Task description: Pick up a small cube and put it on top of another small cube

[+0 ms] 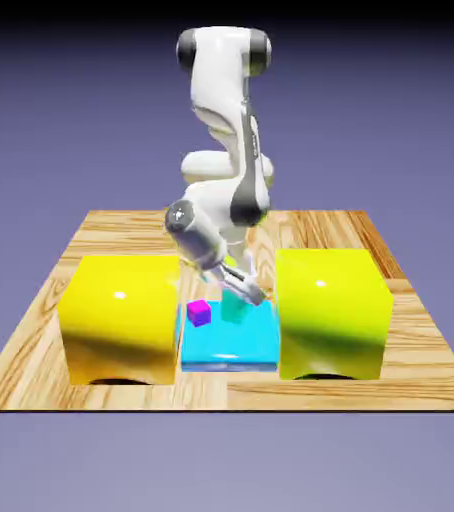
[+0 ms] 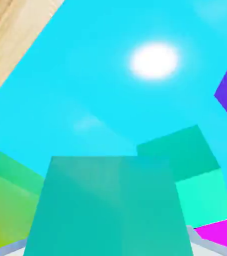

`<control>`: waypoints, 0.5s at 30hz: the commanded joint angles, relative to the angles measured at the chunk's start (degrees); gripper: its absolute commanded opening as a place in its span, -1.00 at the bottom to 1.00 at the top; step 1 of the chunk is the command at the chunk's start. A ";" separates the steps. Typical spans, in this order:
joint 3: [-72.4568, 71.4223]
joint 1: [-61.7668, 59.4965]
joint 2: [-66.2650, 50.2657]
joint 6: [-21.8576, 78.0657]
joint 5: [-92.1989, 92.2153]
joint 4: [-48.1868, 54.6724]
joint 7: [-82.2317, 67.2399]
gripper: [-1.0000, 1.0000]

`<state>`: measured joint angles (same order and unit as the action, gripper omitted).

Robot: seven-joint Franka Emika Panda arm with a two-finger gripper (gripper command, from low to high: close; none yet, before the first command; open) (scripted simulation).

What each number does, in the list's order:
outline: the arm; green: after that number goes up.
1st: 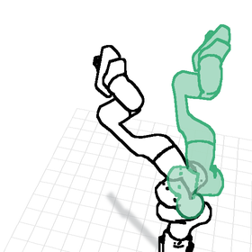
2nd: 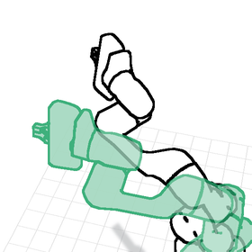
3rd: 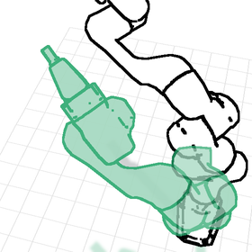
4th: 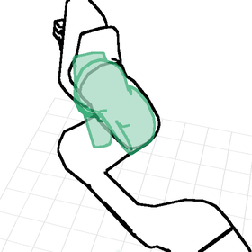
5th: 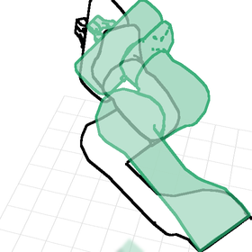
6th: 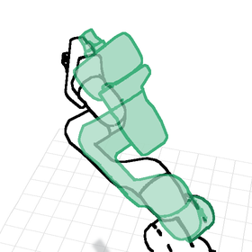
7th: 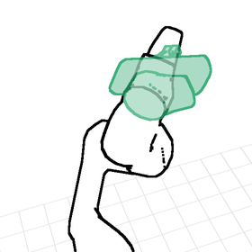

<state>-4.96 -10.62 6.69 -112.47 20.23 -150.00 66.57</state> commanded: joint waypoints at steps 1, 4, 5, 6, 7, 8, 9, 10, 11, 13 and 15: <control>0.74 0.77 2.08 1.26 -1.26 -1.67 -1.40 -1.00; 2.95 3.08 8.32 4.96 -4.53 -6.69 -5.81 -1.00; 3.13 3.26 8.82 5.25 -4.79 -7.09 -6.16 -1.00; 3.13 3.26 8.82 5.25 -4.79 -7.09 -6.16 -1.00; 2.81 3.63 7.59 2.76 -4.03 -8.36 -6.60 -1.00; 2.50 4.00 6.37 0.27 -3.26 -9.64 -7.03 -1.00; 2.18 4.37 5.15 -2.22 -2.49 -10.92 -7.47 -1.00; 1.86 4.74 3.92 -4.71 -1.72 -12.20 -7.91 -1.00; 1.58 5.06 2.84 -6.91 -1.04 -13.33 -8.29 -1.00; 1.58 5.06 2.84 -6.91 -1.04 -13.33 -8.29 1.00; 2.22 4.33 5.29 -1.93 -2.58 -10.77 -7.42 1.00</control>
